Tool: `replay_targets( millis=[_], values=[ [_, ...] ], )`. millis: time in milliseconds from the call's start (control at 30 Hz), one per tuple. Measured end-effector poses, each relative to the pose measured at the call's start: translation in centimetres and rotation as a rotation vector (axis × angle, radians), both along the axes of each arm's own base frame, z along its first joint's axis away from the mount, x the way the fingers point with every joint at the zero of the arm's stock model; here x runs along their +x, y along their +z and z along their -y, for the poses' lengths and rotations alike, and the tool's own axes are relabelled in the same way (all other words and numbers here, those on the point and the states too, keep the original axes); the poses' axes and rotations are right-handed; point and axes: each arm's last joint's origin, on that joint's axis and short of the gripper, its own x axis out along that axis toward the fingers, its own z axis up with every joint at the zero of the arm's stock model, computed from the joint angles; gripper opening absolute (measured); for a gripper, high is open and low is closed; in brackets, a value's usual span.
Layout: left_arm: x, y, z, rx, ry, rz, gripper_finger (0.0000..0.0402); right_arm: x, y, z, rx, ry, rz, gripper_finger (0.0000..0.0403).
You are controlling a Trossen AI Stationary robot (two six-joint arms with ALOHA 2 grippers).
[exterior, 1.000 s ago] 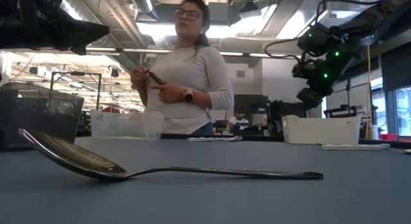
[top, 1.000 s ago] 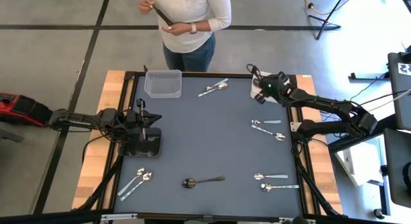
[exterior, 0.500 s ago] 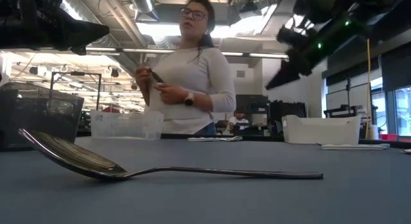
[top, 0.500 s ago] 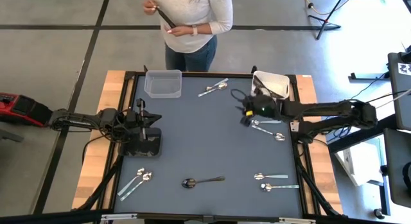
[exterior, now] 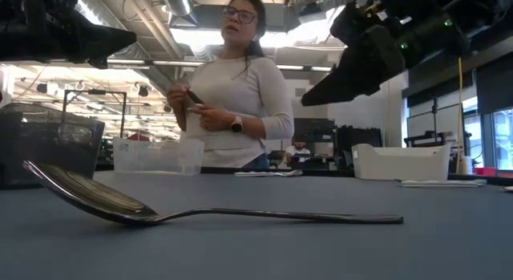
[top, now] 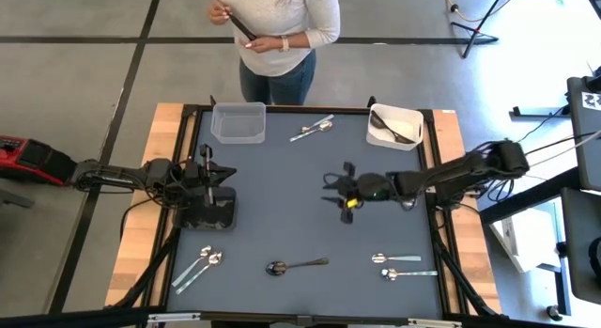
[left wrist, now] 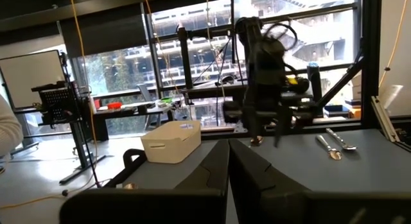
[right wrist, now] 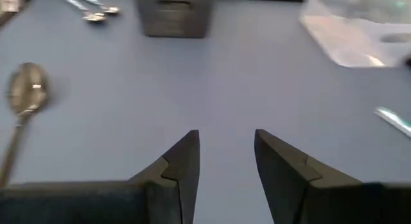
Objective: Sort silverware by color (type)
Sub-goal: Put the black spoon into the white bin
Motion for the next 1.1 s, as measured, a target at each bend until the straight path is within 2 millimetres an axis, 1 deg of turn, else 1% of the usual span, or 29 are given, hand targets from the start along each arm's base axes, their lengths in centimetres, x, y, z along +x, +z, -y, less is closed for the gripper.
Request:
replay_targets(
  millis=[167, 267, 433, 500, 633, 767, 833, 933, 1100],
  values=[
    [0.0, 0.0, 0.0, 0.000, 0.000, 0.000, 0.0005, 1.4, -2.1, -2.4, 0.024, 0.073, 0.014, 0.0138],
    [0.0, 0.0, 0.0, 0.000, 0.000, 0.000, 0.0005, 2.7, -2.7, -3.8, 0.047, 0.100, -0.012, 0.0138],
    [0.0, 0.0, 0.0, 0.001, -0.001, -0.002, 0.0005, 5.1, -3.5, -6.2, 0.075, 0.204, -0.061, 0.0138],
    [0.0, 0.0, 0.0, 0.000, -0.002, -0.002, 0.0005, 6.2, -3.6, -6.9, 0.082, 0.229, -0.074, 0.0138],
    [0.0, -0.1, 0.0, 0.002, -0.009, -0.009, 0.0005, 7.5, -4.5, -8.0, 0.095, 0.276, -0.104, 0.0138],
    [0.0, -0.1, 0.1, 0.003, -0.020, -0.008, 0.0005, 8.5, -5.0, -8.7, 0.123, 0.334, -0.107, 0.0138],
    [0.0, 0.0, 0.1, 0.004, -0.024, -0.007, 0.0005, 8.5, -5.7, -9.2, 0.146, 0.375, -0.142, 0.0138],
    [0.0, -0.1, 0.1, 0.004, -0.024, -0.007, 0.0005, 8.8, -6.1, -9.9, 0.180, 0.428, -0.152, 0.0138],
    [0.0, 0.0, 0.1, 0.004, -0.024, -0.005, 0.0005, 8.9, -7.3, -11.7, 0.192, 0.478, -0.179, 0.0138]
  ],
)
